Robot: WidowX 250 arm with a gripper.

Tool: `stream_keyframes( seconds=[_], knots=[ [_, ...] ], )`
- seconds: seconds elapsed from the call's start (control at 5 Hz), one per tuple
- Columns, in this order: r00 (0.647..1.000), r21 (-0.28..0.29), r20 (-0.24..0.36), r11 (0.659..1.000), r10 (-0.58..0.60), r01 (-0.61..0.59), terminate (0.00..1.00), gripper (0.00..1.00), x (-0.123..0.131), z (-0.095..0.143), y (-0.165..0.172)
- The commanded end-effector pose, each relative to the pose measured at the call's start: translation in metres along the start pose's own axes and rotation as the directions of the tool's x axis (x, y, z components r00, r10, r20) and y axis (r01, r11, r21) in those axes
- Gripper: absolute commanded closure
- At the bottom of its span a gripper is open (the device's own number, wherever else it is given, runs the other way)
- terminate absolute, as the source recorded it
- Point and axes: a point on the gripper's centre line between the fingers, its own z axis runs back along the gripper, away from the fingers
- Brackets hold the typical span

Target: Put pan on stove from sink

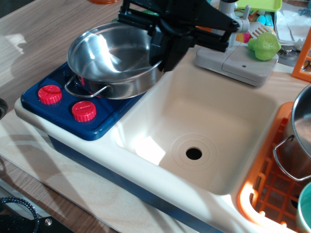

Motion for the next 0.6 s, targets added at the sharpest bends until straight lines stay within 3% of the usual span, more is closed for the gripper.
stream_keyframes(
  seconds=[0.0,0.2,0.4],
  knots=[
    [0.997,-0.075,0.071,0.997,-0.029,0.035,0.00,1.00,0.012,-0.013,0.021],
    [0.995,-0.078,0.094,0.996,-0.044,0.051,0.00,1.00,0.013,-0.019,0.023],
    [0.988,-0.083,0.140,0.993,-0.071,0.083,1.00,1.00,0.015,-0.027,0.028]
  ],
)
